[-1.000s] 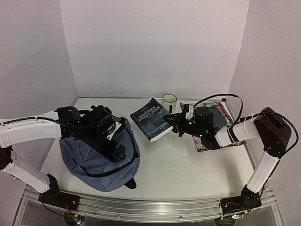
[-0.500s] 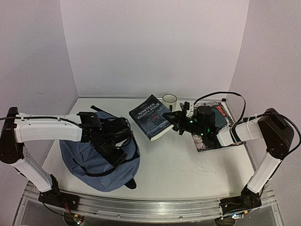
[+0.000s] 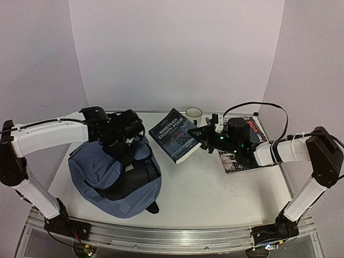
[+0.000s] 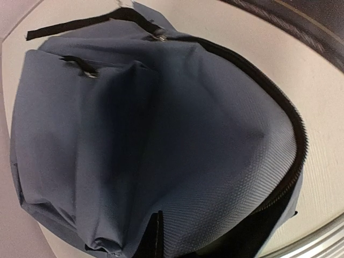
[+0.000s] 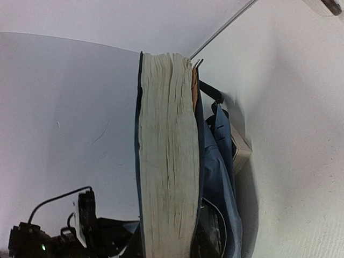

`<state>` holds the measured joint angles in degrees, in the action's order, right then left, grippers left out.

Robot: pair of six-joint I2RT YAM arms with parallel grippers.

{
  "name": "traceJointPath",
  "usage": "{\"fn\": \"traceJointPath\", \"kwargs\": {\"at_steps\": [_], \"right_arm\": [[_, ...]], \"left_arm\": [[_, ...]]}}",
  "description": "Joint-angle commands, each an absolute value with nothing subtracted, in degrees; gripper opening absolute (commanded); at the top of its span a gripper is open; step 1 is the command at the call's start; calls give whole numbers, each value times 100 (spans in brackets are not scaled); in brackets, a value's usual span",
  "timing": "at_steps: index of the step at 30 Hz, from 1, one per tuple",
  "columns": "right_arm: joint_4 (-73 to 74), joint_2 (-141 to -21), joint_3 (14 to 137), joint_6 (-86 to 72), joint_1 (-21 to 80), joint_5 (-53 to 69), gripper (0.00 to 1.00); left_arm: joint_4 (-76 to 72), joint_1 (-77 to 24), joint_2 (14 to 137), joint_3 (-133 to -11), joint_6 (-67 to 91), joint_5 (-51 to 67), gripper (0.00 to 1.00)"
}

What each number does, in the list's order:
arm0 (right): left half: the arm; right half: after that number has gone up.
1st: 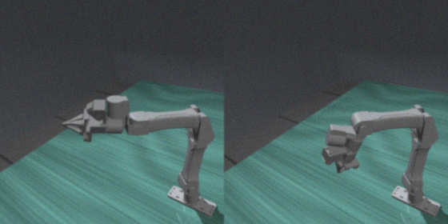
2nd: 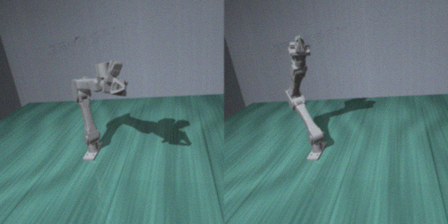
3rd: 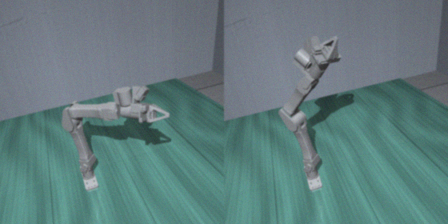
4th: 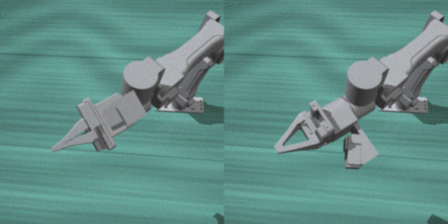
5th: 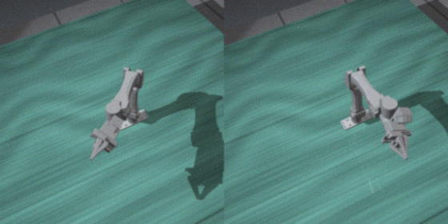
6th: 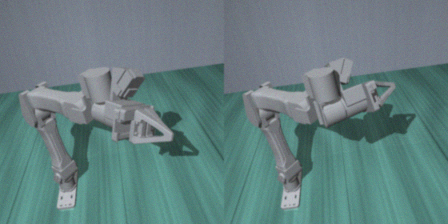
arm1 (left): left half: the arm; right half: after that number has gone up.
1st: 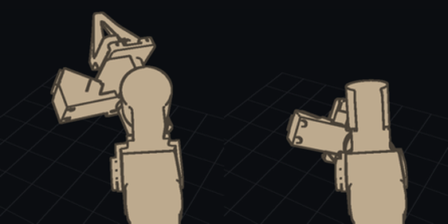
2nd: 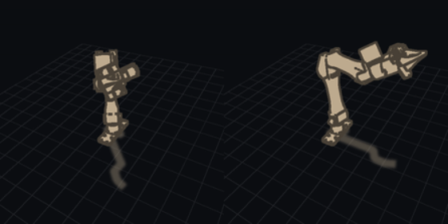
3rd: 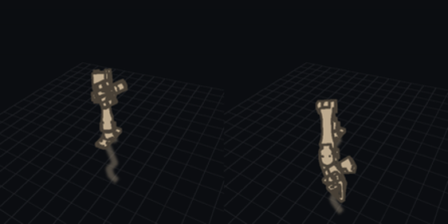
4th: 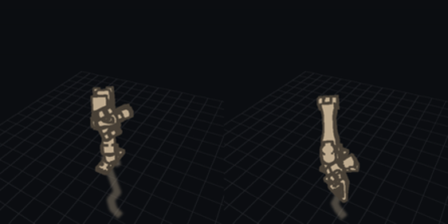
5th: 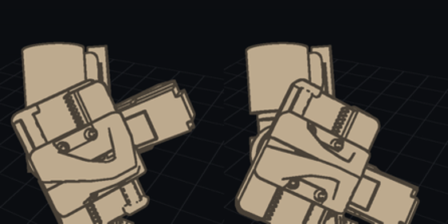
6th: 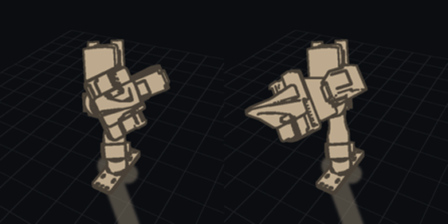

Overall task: Pack the student bag
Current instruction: Pick up the largest pocket of the bag from the student bag.

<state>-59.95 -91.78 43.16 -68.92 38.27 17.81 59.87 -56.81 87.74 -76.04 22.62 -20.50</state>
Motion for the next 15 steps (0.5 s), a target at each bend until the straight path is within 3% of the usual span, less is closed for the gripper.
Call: {"fn": "traceJointPath", "kwargs": {"at_steps": [1,15], "right_arm": [[-6375,-8498,4409,-6693,3816,1994,0],[-5713,-8159,4345,-6916,4020,2600,0]], "left_arm": [[5851,-5114,8870,-8374,2096,-2395,0],[5547,-4626,9871,-11035,1645,-1434,0]]}}
